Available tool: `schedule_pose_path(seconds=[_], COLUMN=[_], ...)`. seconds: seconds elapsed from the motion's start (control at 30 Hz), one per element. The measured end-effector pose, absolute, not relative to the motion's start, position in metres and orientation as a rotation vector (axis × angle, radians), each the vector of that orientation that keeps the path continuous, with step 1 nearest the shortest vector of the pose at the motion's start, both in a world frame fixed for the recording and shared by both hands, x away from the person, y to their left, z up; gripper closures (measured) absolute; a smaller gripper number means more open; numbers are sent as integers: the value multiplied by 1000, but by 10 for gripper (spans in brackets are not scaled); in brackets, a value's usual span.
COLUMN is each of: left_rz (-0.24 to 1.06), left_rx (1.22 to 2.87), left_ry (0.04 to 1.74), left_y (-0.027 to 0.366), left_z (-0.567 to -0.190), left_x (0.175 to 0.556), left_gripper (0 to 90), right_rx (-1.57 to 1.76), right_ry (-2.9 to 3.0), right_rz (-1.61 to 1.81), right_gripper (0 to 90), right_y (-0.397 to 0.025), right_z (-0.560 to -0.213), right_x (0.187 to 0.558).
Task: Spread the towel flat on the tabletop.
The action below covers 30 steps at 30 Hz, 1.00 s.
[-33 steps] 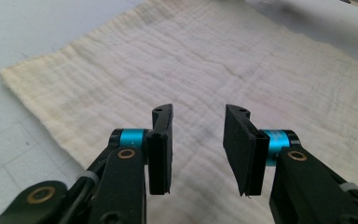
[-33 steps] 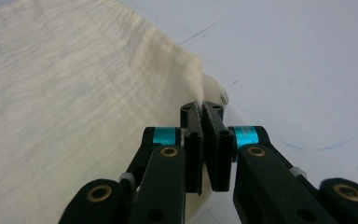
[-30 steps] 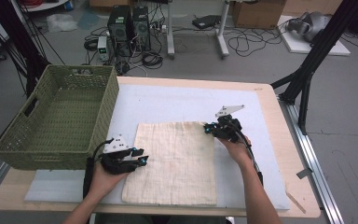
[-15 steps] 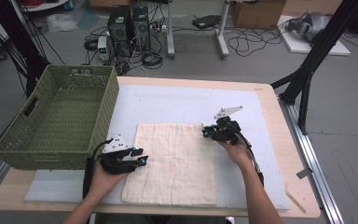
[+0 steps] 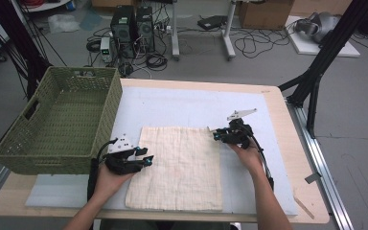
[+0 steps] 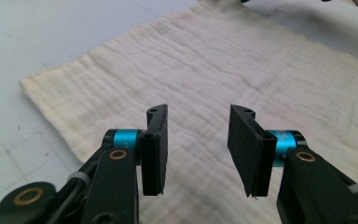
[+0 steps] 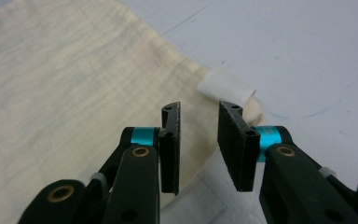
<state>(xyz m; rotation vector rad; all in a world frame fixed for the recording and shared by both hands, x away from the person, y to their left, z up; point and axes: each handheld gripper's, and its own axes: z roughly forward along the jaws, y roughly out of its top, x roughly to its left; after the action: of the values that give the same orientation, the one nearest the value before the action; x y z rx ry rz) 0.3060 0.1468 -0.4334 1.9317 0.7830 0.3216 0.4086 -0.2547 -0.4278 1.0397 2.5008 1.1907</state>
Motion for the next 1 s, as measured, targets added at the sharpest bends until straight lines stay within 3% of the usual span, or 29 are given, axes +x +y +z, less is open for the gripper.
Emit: schedule_pose_path(seconds=[0.43,0.73,1.0], left_rz=[408,421,443], left_rx=[1890,1858,1853], left_ry=[857,864,882], left_y=[140,135,132], left_z=[-425,-424,-416], left_x=[334,343,353], left_gripper=[520,488,404], right_rx=[962,934,910], right_ry=[2503,2475,2445], right_rz=[1275,1303,1357], right_gripper=[491,447,415], right_y=[-252,-259,-260], right_z=[-422,-422,-417], right_x=[388,376,374])
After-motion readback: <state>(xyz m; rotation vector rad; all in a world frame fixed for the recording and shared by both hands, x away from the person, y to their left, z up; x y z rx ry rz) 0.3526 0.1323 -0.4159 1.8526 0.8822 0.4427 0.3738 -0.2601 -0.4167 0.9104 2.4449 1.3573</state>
